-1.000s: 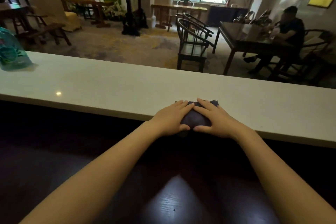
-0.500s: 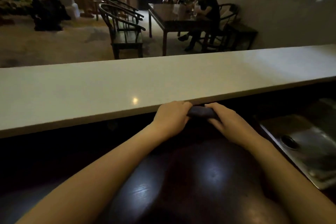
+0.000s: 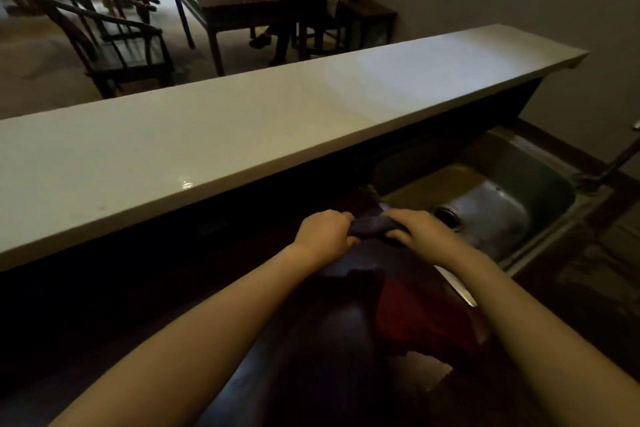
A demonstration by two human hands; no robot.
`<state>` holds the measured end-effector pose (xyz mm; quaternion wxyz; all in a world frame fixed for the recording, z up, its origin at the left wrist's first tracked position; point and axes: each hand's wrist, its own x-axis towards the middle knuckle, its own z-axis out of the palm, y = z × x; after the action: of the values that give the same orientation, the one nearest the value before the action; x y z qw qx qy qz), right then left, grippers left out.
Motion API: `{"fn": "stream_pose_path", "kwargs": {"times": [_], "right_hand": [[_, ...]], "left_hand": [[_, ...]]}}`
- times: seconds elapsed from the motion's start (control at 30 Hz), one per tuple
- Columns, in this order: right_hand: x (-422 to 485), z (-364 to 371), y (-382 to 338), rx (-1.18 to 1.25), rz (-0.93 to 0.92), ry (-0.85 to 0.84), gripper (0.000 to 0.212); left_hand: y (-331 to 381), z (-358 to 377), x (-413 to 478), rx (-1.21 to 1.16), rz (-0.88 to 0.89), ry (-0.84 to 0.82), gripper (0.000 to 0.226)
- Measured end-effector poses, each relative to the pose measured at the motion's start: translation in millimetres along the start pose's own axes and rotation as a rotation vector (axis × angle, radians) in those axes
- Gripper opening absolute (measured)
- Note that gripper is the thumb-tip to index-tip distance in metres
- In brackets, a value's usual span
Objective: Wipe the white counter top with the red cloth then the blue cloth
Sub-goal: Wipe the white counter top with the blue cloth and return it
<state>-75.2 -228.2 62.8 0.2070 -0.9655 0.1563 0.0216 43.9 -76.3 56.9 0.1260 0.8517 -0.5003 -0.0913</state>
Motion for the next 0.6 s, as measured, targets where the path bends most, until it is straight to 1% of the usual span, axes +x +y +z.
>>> {"fn": "stream_pose_path", "kwargs": {"times": [0.2, 0.27, 0.33, 0.4, 0.43, 0.47, 0.53, 0.6], "right_hand": [[31.7, 13.3, 68.0, 0.080, 0.021, 0.076, 0.041], [43.4, 24.9, 81.5, 0.088, 0.010, 0.077, 0.042], [49.9, 41.2, 92.7, 0.063, 0.019, -0.016, 0.046], [48.9, 61.3, 102.6, 0.041, 0.029, -0.191, 0.048], [46.4, 70.3, 106.1, 0.026, 0.028, -0.263, 0.049], [43.9, 77.9, 108.9, 0.017, 0.022, -0.301, 0.050], [40.4, 86.7, 110.2, 0.038, 0.031, -0.296, 0.051], [38.4, 92.6, 107.9, 0.039, 0.038, -0.269, 0.052]], "left_hand": [[12.0, 42.2, 68.0, -0.048, -0.030, -0.003, 0.033], [7.7, 57.8, 78.8, -0.068, -0.056, -0.050, 0.034], [2.0, 75.5, 80.8, -0.087, -0.087, -0.120, 0.038], [-2.2, 93.5, 74.9, -0.095, -0.117, -0.207, 0.044], [-2.6, 102.2, 70.0, -0.075, -0.122, -0.266, 0.051], [-2.3, 110.4, 64.6, -0.040, -0.118, -0.318, 0.061], [-0.6, 124.4, 54.6, -0.002, -0.115, -0.365, 0.077], [1.3, 135.8, 47.0, 0.012, -0.117, -0.371, 0.080]]}}
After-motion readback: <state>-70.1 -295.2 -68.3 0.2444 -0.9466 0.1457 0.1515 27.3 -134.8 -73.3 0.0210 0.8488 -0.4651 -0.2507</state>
